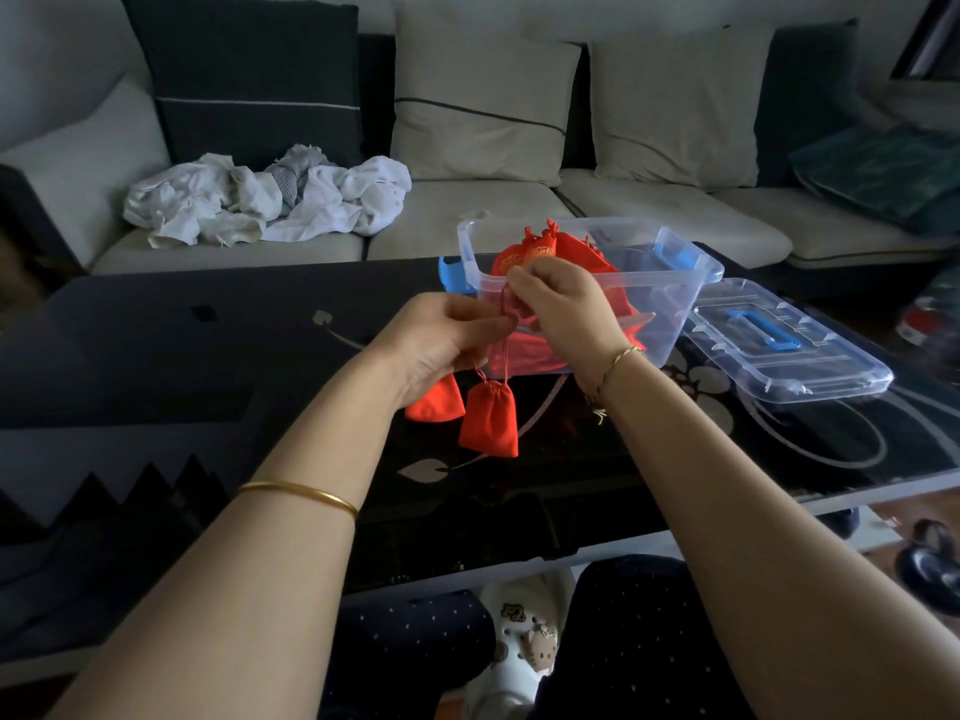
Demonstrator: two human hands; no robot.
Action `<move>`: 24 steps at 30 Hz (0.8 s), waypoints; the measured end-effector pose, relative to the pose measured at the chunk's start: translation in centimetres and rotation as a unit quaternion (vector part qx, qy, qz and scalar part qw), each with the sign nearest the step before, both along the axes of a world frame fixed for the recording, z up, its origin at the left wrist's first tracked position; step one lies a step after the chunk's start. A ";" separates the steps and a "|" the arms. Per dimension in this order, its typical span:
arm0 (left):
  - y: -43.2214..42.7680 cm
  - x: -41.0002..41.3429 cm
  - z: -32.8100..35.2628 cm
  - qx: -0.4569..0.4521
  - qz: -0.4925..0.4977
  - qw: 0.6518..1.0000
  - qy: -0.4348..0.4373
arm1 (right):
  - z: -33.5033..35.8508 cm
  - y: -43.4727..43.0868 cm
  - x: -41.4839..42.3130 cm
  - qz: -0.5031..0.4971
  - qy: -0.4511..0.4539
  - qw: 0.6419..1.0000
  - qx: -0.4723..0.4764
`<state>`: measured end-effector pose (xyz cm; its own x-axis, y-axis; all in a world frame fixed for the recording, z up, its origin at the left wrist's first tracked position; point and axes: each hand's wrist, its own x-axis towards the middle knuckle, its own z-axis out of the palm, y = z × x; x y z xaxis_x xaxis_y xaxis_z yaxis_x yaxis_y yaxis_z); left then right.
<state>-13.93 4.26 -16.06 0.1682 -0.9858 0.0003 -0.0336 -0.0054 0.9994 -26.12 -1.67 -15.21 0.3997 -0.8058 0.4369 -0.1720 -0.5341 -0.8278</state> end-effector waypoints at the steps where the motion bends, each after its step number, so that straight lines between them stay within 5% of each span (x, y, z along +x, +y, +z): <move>1: -0.1 -0.1 0.0 -0.004 0.004 1.000 -0.007 | 0.0 0.0 0.1 0.009 -0.013 1.000 0.026; 4: -0.1 -0.2 -0.1 -0.004 0.022 1.000 0.007 | -0.2 -0.3 -0.1 0.004 -0.080 0.982 0.173; 10: 0.1 0.1 0.0 0.003 0.024 1.000 0.011 | -2.0 -0.4 -0.9 0.081 -0.004 0.953 0.291; 24: 0.2 0.2 -0.3 -0.014 0.071 0.997 0.040 | -1.9 -0.5 -1.3 0.109 0.013 0.955 0.274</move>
